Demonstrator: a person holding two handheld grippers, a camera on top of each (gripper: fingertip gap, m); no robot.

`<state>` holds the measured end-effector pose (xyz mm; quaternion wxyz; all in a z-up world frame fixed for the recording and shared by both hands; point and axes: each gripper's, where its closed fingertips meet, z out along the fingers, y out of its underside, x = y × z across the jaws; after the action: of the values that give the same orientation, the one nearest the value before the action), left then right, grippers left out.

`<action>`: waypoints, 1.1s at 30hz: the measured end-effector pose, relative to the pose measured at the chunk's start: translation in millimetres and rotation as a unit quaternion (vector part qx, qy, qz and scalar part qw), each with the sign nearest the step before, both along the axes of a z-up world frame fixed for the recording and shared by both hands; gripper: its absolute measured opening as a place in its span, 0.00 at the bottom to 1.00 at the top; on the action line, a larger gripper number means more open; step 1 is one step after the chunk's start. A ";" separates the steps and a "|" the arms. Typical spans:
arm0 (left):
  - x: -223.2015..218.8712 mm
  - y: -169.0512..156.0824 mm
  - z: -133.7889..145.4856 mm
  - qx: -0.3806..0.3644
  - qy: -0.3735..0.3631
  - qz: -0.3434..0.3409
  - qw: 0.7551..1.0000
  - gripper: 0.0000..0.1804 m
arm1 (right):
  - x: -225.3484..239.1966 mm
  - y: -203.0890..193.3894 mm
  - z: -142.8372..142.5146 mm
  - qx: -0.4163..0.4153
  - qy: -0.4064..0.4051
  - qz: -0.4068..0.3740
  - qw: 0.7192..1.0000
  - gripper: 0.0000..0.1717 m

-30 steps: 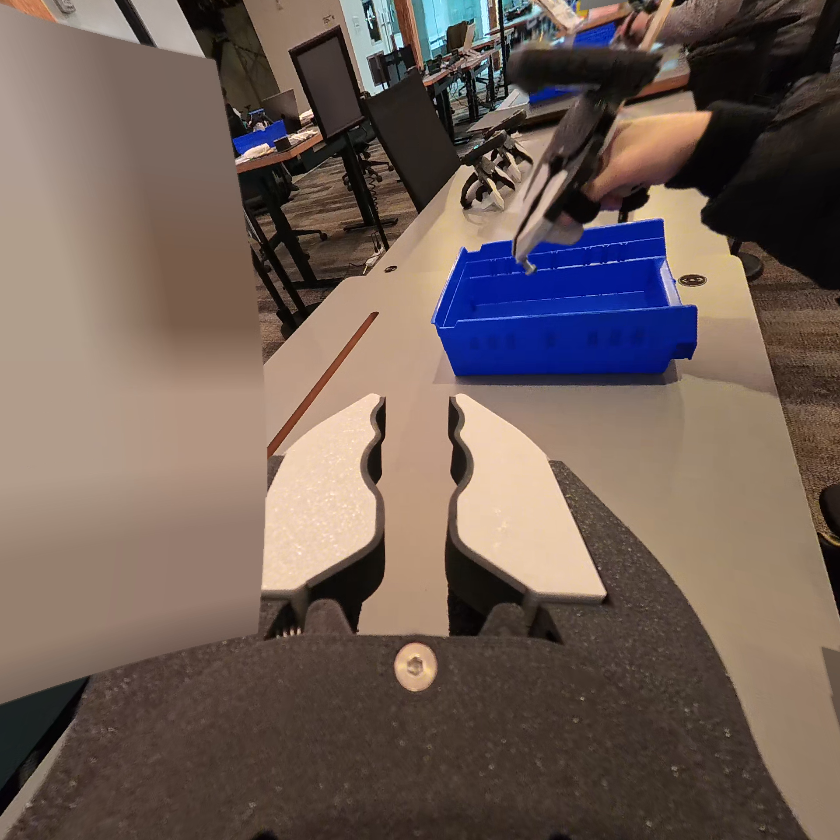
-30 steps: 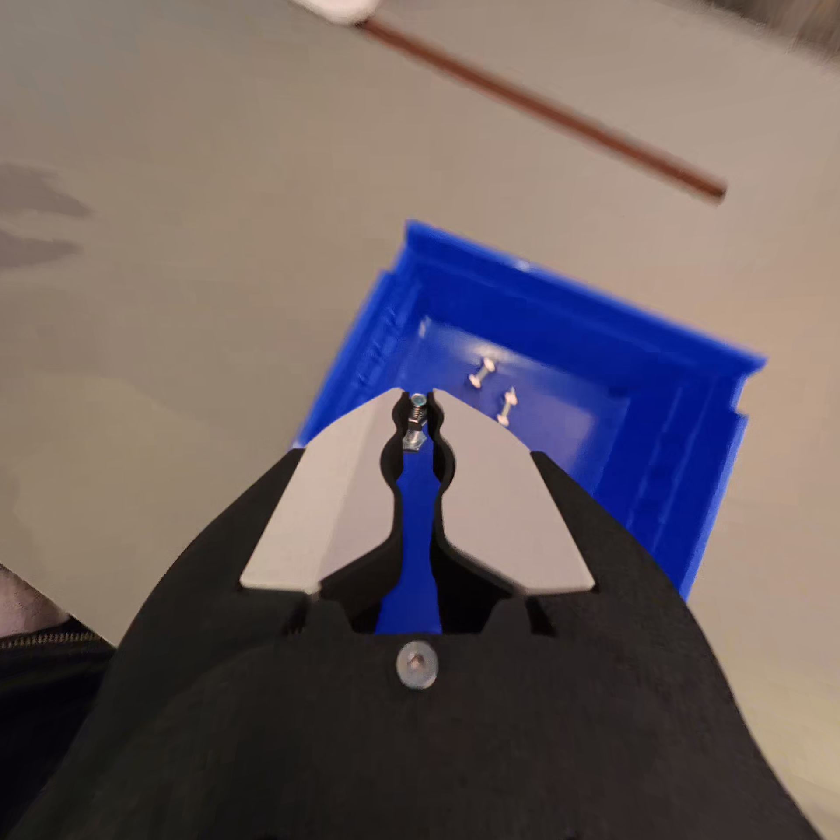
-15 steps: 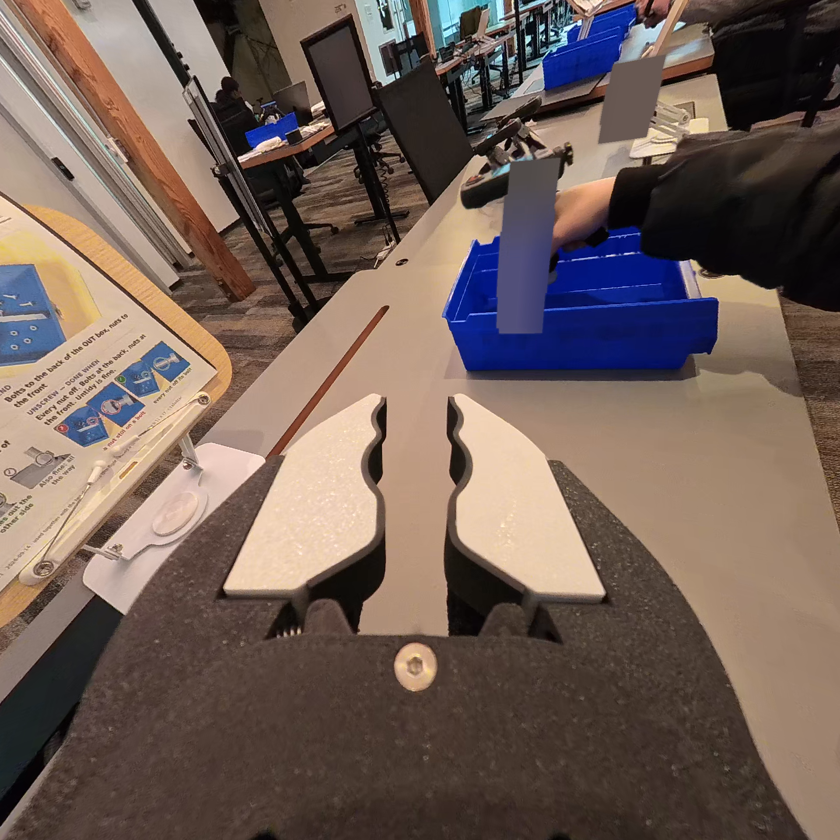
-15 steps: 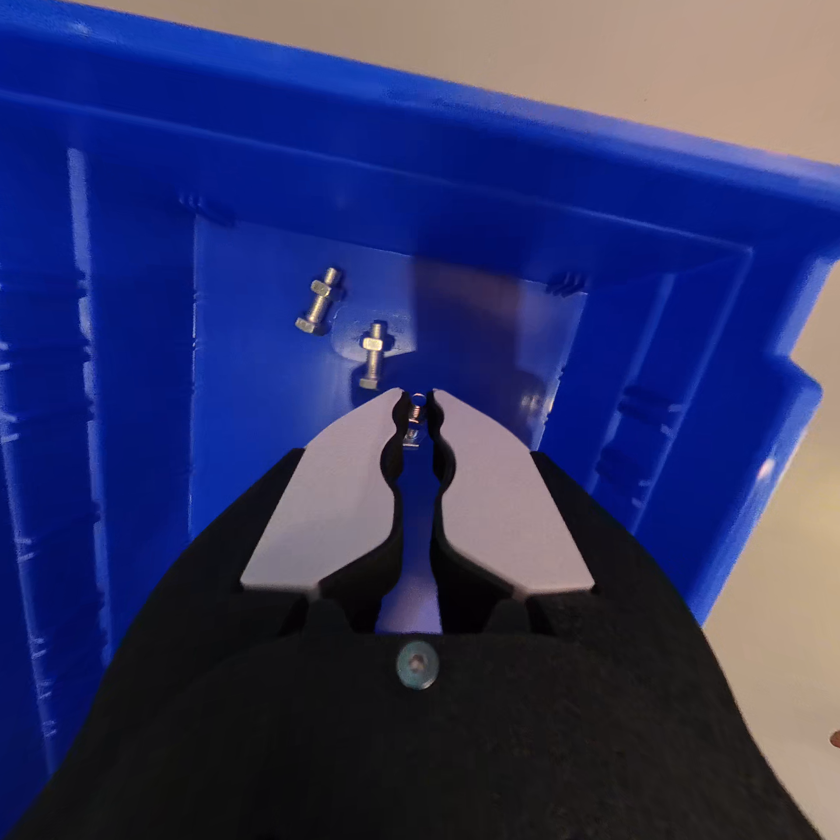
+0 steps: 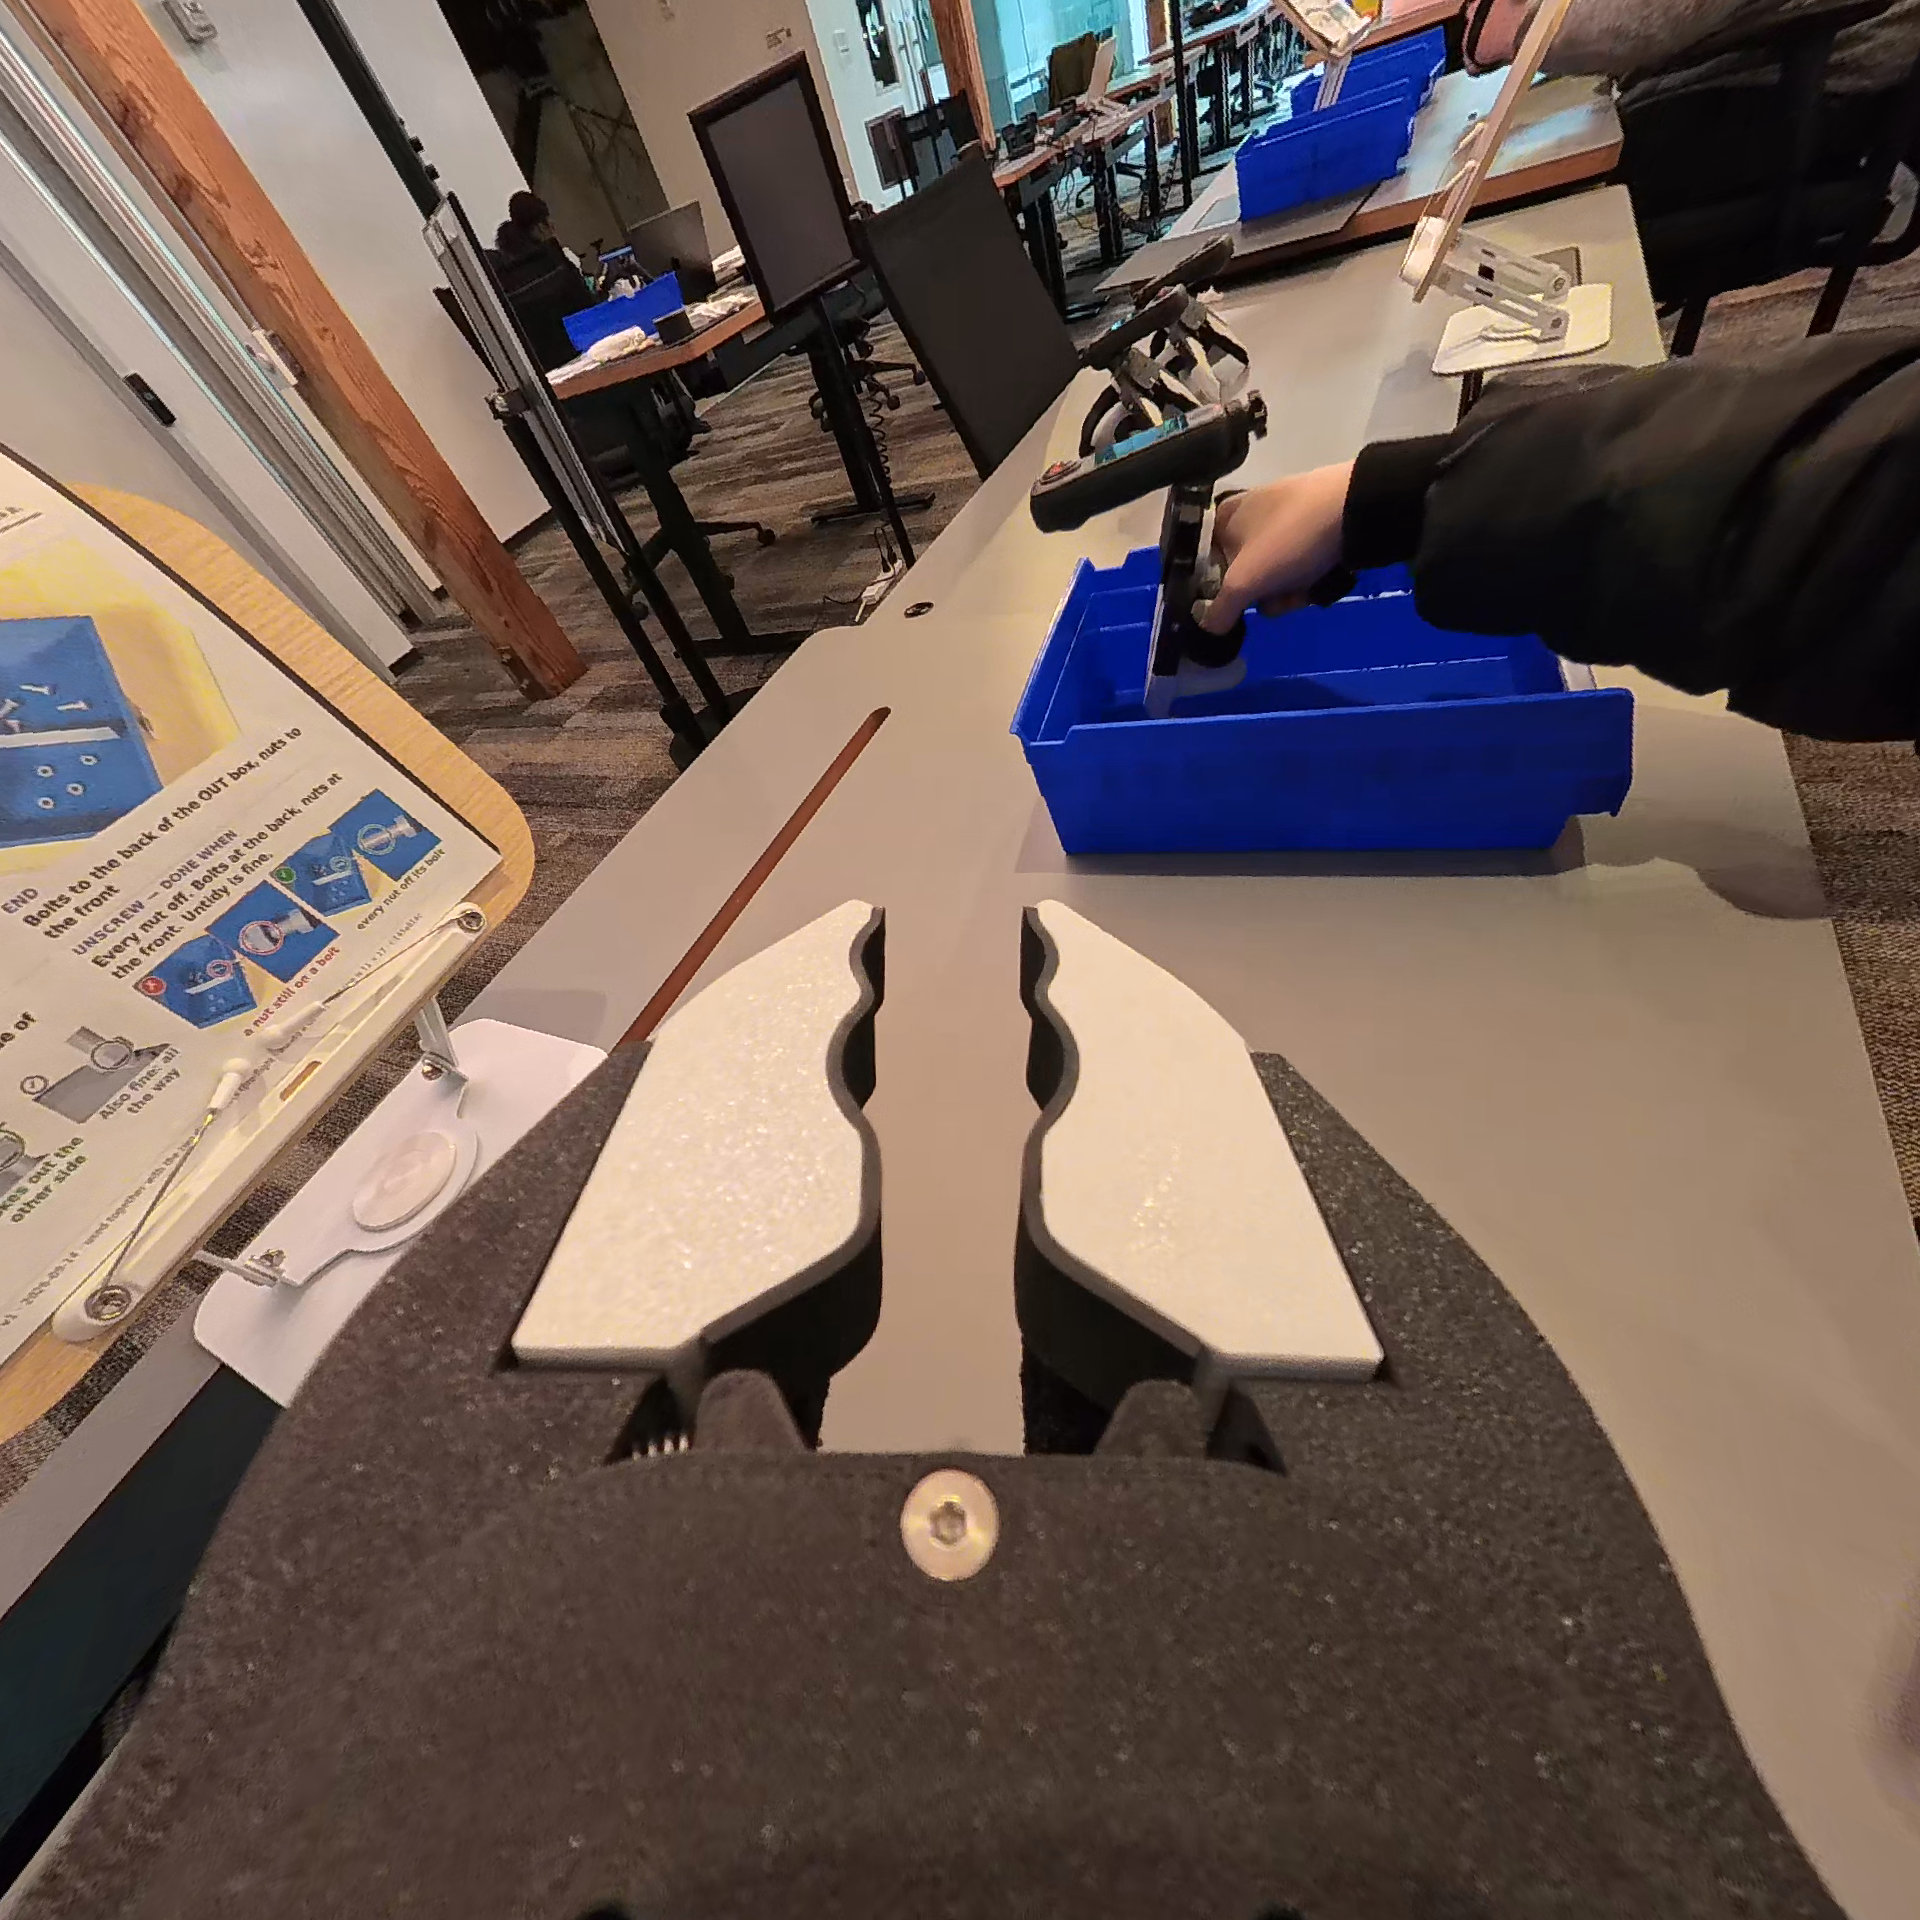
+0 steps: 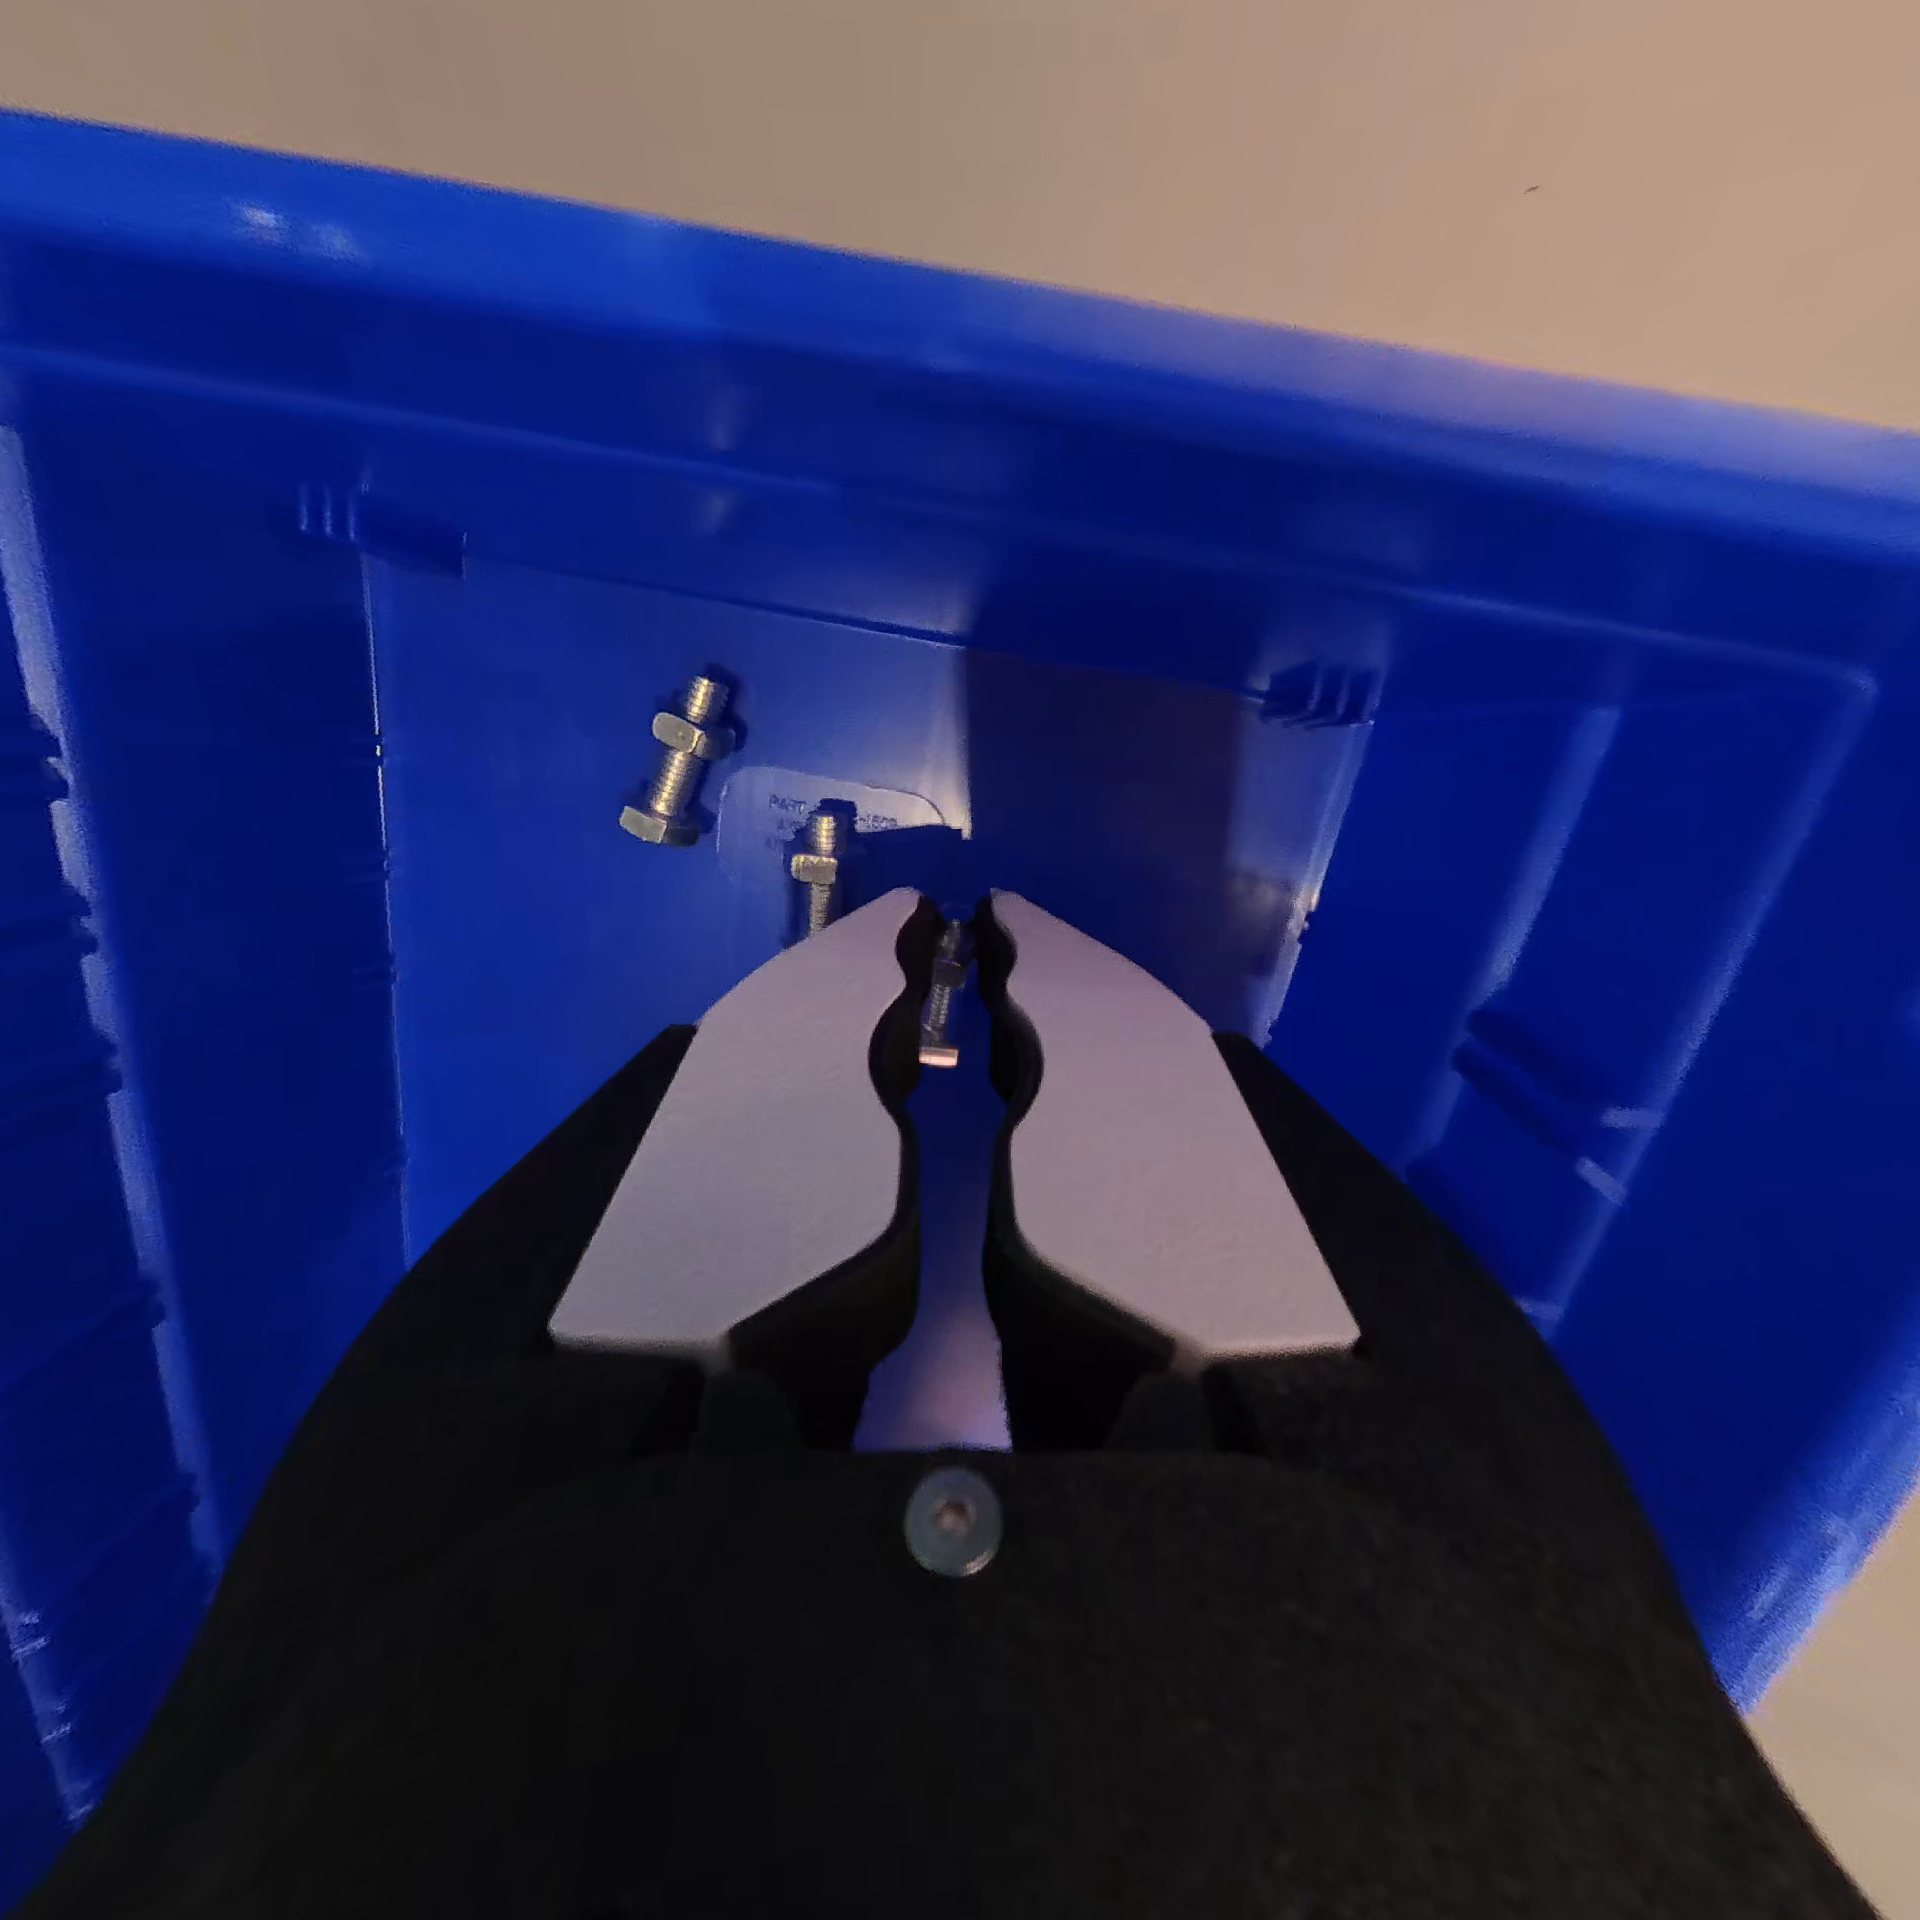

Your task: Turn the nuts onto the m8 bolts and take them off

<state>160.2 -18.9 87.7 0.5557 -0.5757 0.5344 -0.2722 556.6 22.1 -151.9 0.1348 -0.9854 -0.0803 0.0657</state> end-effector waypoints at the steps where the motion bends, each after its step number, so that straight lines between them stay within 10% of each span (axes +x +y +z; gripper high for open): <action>1: -0.1 0.1 -0.1 0.000 0.000 0.000 1.000 0.14 | -0.3 0.4 -0.8 0.001 0.000 0.001 1.000 0.04; 18: -1.6 0.3 2.2 -0.003 -0.006 0.000 1.000 0.14 | 2.4 10.0 13.2 0.068 -0.008 0.019 0.998 0.07; 25: -9.5 -2.2 12.2 0.003 -0.021 0.011 1.000 0.14 | -15.0 -6.6 114.6 0.259 -0.042 0.034 0.964 0.07; 33: -57.0 -28.9 22.1 -0.014 -0.056 0.101 0.993 0.13 | -135.5 -64.1 230.8 0.469 0.041 0.128 0.873 0.18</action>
<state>103.2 -47.8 109.8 0.6011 -0.6184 0.4380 -0.2538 421.0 -42.0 78.9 0.5748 -0.7839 -0.2215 0.0778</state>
